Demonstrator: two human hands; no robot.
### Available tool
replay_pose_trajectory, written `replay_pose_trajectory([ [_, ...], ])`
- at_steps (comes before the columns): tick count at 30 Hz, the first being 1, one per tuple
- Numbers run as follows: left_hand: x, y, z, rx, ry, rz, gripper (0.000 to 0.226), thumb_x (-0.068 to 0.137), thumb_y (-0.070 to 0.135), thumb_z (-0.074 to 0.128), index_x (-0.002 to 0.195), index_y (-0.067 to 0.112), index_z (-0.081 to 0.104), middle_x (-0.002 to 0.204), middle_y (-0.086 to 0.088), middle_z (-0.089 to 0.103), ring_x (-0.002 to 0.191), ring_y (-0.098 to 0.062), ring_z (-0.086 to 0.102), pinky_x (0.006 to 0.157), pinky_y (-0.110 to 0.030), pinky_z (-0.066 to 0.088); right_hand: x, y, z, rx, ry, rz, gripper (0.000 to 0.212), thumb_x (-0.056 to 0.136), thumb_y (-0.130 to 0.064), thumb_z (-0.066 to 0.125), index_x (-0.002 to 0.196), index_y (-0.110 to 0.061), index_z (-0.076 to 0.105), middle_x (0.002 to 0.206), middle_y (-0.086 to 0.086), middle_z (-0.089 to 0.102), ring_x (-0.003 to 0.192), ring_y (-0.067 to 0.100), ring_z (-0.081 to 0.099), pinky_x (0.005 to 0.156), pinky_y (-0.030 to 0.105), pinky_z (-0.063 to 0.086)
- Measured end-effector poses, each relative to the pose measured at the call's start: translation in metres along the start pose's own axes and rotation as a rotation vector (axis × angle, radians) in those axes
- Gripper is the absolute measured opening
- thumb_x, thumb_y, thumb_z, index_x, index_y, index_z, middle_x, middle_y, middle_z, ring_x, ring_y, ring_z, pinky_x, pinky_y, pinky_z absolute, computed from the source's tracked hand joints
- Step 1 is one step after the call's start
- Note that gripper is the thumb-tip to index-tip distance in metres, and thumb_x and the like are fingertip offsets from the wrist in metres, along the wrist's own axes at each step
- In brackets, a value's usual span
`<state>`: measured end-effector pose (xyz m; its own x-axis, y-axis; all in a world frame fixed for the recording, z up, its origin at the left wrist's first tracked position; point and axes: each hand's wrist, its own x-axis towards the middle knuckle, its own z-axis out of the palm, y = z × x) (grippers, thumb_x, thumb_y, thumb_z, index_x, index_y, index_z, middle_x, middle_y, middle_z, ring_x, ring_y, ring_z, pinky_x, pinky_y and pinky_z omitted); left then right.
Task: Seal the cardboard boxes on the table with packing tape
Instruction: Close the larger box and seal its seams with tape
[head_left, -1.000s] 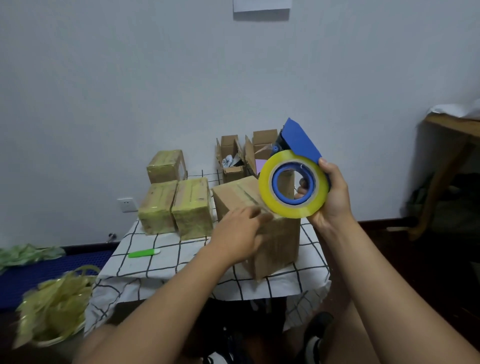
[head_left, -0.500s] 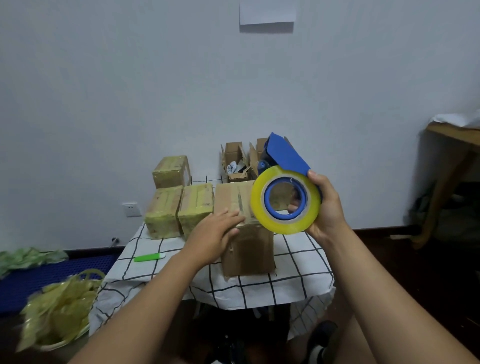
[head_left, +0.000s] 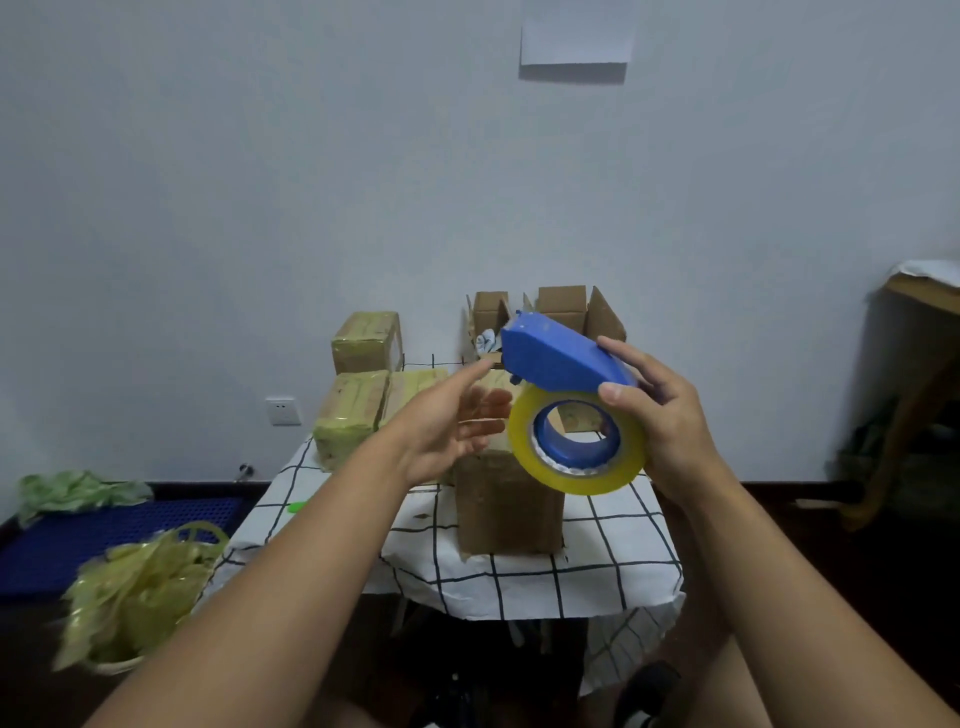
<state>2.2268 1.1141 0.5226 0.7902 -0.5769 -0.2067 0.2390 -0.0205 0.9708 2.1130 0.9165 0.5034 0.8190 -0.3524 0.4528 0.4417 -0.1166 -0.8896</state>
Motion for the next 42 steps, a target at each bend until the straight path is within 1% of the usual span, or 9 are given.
replay_pose_trajectory([
  [3, -0.005, 0.003, -0.001, -0.164, 0.005, 0.011, 0.014, 0.093, 0.024, 0.064, 0.085, 0.013, 0.065, 0.083, -0.005, 0.068, 0.079, -0.018, 0.061, 0.069, -0.027, 0.045, -0.001, 0.0, 0.003, -0.019, -0.01, 0.001, 0.053, 0.066, -0.047, 0.074, 0.118, -0.036, 0.068, 0.12, 0.0, 0.066, 0.105, 0.028, 0.067, 0.078, 0.032, 0.058],
  [6, -0.006, 0.005, -0.005, -0.196, 0.012, -0.007, 0.006, 0.091, 0.018, 0.066, 0.088, 0.013, 0.066, 0.087, -0.006, 0.068, 0.078, -0.017, 0.063, 0.066, -0.026, 0.05, -0.002, 0.0, 0.002, -0.031, -0.014, -0.005, 0.053, 0.066, -0.047, 0.074, 0.118, -0.036, 0.068, 0.121, 0.0, 0.065, 0.105, 0.026, 0.067, 0.077, 0.031, 0.058],
  [10, -0.006, 0.012, -0.012, -0.085, 0.033, -0.025, 0.008, 0.088, 0.021, 0.069, 0.091, 0.014, 0.068, 0.094, -0.006, 0.07, 0.087, -0.019, 0.064, 0.069, -0.028, 0.053, -0.002, 0.001, 0.0, -0.032, -0.045, -0.014, 0.05, 0.067, -0.045, 0.075, 0.116, -0.038, 0.07, 0.118, -0.006, 0.067, 0.105, 0.025, 0.067, 0.077, 0.031, 0.058],
  [19, -0.004, 0.031, -0.012, 0.553, 0.208, 0.175, 0.023, 0.099, 0.015, 0.056, 0.077, 0.01, 0.058, 0.07, -0.006, 0.062, 0.06, -0.012, 0.053, 0.06, -0.024, 0.05, 0.01, -0.014, -0.02, -0.277, -0.229, -0.027, 0.047, 0.071, -0.028, 0.076, 0.116, -0.04, 0.068, 0.117, -0.016, 0.067, 0.102, 0.009, 0.066, 0.079, 0.021, 0.054],
  [25, 0.006, 0.019, -0.021, 0.597, 0.33, 0.186, 0.031, 0.099, 0.019, 0.057, 0.069, 0.008, 0.059, 0.063, -0.005, 0.058, 0.059, -0.014, 0.051, 0.066, -0.03, 0.05, 0.024, -0.03, -0.044, -0.397, -0.346, -0.019, 0.04, 0.074, -0.03, 0.072, 0.11, -0.047, 0.069, 0.106, -0.032, 0.067, 0.098, -0.001, 0.065, 0.074, 0.014, 0.052],
  [28, 0.013, 0.004, -0.032, 0.61, 0.415, 0.176, 0.036, 0.098, 0.02, 0.059, 0.064, 0.008, 0.058, 0.062, -0.009, 0.058, 0.058, -0.016, 0.052, 0.073, -0.034, 0.049, 0.037, -0.025, -0.058, -0.456, -0.362, 0.015, 0.039, 0.072, -0.034, 0.073, 0.109, -0.046, 0.072, 0.107, -0.026, 0.068, 0.1, 0.003, 0.066, 0.075, 0.017, 0.053],
  [31, 0.019, -0.006, -0.036, 0.559, 0.425, 0.149, 0.034, 0.096, 0.018, 0.061, 0.064, 0.009, 0.057, 0.057, -0.006, 0.056, 0.055, -0.016, 0.05, 0.065, -0.031, 0.047, 0.05, -0.019, -0.069, -0.533, -0.414, 0.049, 0.04, 0.071, -0.041, 0.074, 0.11, -0.049, 0.072, 0.112, -0.013, 0.068, 0.1, 0.012, 0.066, 0.079, 0.024, 0.054],
  [37, 0.017, -0.019, -0.03, 0.446, 0.351, 0.08, 0.015, 0.092, 0.004, 0.064, 0.077, 0.005, 0.062, 0.065, -0.005, 0.06, 0.055, -0.011, 0.052, 0.052, -0.019, 0.049, 0.058, -0.013, -0.078, -0.57, -0.481, 0.078, 0.04, 0.072, -0.042, 0.074, 0.111, -0.051, 0.071, 0.105, -0.016, 0.067, 0.095, 0.007, 0.065, 0.074, 0.017, 0.051],
  [42, 0.018, -0.029, -0.02, 0.446, 0.405, 0.075, 0.018, 0.088, 0.004, 0.067, 0.072, 0.005, 0.06, 0.069, -0.011, 0.059, 0.054, -0.015, 0.05, 0.055, -0.026, 0.05, 0.054, -0.006, -0.08, -0.621, -0.515, 0.116, 0.046, 0.071, -0.045, 0.074, 0.116, -0.048, 0.068, 0.114, -0.013, 0.063, 0.094, 0.002, 0.062, 0.076, 0.015, 0.047],
])
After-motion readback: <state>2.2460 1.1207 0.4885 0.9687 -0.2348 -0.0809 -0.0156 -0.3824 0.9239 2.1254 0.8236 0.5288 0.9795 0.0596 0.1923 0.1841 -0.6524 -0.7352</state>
